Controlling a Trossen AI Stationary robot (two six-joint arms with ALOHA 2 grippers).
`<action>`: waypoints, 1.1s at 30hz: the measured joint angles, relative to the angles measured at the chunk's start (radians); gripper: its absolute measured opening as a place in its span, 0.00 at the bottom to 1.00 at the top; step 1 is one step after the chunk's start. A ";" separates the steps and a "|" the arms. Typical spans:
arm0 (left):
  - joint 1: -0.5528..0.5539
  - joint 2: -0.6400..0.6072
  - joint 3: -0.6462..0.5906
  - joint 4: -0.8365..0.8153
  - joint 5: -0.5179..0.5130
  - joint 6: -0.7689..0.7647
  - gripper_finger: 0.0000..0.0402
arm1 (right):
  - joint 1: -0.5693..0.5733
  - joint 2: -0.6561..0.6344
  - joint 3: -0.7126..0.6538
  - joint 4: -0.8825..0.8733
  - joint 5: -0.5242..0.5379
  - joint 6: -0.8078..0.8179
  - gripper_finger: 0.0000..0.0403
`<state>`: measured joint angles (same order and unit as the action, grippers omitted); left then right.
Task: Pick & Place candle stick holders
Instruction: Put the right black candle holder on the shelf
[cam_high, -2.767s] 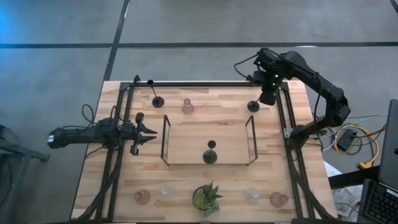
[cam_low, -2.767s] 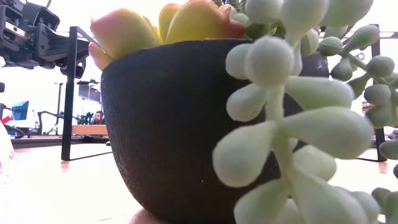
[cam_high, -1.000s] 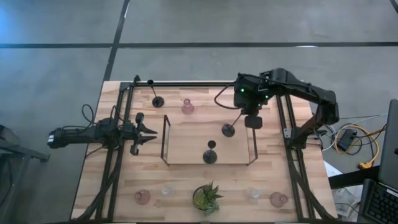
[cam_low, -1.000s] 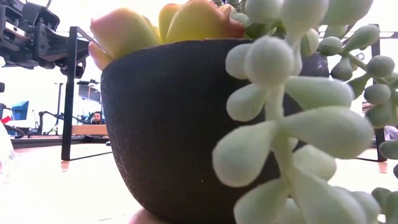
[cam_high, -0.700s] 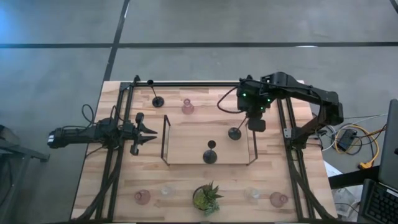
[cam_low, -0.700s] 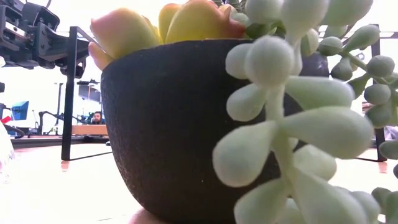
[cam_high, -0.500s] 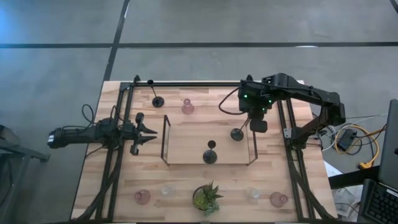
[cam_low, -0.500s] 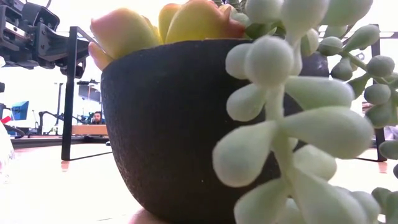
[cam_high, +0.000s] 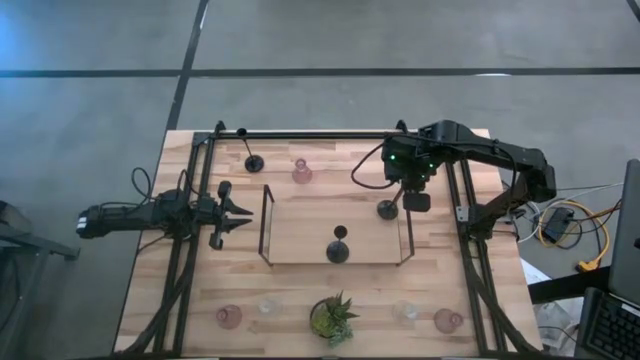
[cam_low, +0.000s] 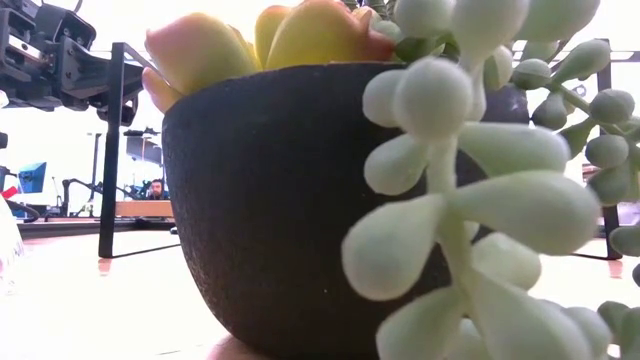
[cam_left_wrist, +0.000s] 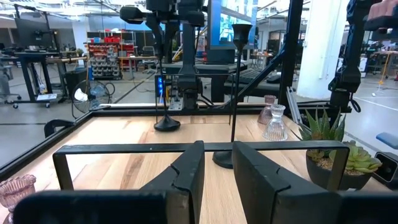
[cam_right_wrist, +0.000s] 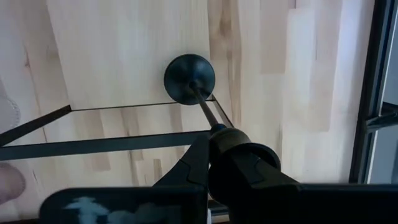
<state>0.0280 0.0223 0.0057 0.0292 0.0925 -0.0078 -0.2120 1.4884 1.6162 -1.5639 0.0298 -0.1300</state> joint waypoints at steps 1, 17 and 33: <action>0.000 0.000 0.000 0.000 0.000 0.000 0.22 | 0.000 0.002 0.000 0.002 0.000 0.000 0.03; 0.000 0.000 0.000 0.000 0.000 0.000 0.22 | 0.000 0.006 0.001 0.029 -0.008 0.067 0.03; 0.000 0.000 0.000 0.000 0.000 0.000 0.22 | 0.000 0.007 0.000 0.059 -0.053 0.053 0.03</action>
<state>0.0280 0.0223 0.0055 0.0290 0.0925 -0.0078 -0.2123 1.4952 1.6165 -1.5051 -0.0231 -0.0773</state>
